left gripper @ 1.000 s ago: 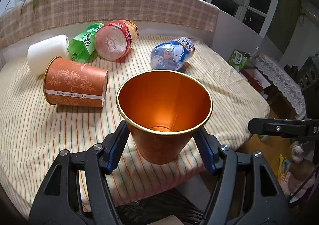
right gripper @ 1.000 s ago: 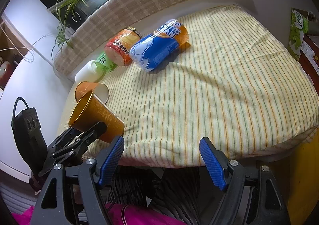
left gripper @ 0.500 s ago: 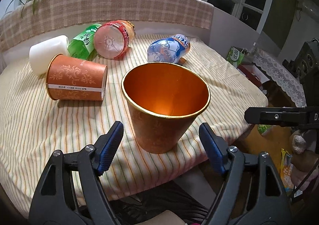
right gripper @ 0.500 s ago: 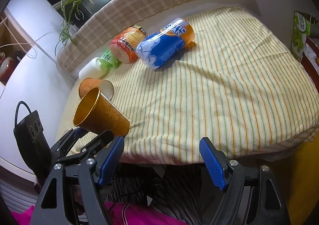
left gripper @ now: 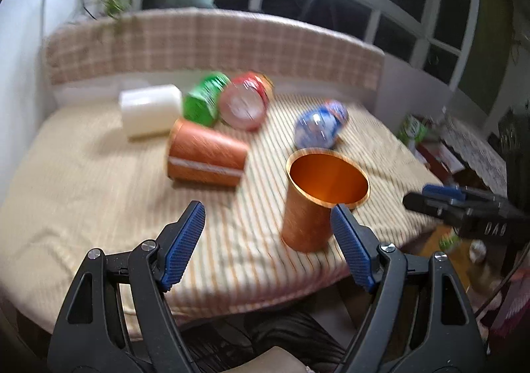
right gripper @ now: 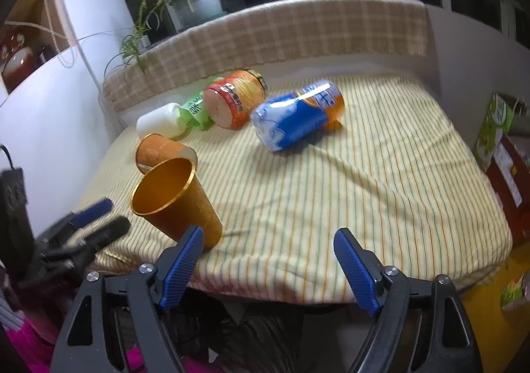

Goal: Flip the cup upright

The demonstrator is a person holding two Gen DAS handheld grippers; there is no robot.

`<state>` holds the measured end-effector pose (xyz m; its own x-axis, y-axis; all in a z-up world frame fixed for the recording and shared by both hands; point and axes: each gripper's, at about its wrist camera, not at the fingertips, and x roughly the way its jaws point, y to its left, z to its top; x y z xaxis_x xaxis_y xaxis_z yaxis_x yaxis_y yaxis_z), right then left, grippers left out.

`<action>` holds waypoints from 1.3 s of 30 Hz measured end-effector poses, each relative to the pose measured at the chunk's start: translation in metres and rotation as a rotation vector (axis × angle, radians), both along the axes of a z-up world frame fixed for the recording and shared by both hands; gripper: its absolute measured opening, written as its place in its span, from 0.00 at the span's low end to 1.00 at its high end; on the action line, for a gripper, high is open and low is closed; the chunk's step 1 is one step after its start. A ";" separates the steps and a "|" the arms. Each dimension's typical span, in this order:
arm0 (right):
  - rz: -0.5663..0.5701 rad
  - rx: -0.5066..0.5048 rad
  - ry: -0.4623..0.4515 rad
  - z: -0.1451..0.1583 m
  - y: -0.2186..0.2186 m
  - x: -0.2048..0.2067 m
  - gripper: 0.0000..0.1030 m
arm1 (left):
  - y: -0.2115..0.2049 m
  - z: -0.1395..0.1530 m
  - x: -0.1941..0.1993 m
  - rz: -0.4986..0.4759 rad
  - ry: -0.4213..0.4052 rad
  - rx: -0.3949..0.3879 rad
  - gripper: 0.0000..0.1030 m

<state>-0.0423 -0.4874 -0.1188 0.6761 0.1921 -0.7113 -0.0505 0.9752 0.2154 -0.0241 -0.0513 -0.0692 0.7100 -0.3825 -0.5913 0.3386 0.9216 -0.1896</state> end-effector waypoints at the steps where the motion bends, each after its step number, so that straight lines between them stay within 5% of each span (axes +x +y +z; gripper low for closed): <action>1: 0.007 -0.005 -0.009 0.002 0.003 0.000 0.82 | 0.003 0.005 -0.001 0.012 -0.014 -0.004 0.78; 16: 0.012 -0.056 -0.100 0.013 0.024 -0.009 0.89 | 0.021 0.032 -0.013 0.128 -0.100 0.012 0.88; 20: 0.002 -0.071 -0.125 0.014 0.028 -0.012 0.98 | 0.023 0.034 -0.017 0.153 -0.121 0.016 1.00; 39: -0.005 -0.081 -0.143 0.013 0.034 -0.013 1.00 | 0.028 0.039 -0.017 0.192 -0.142 0.031 1.00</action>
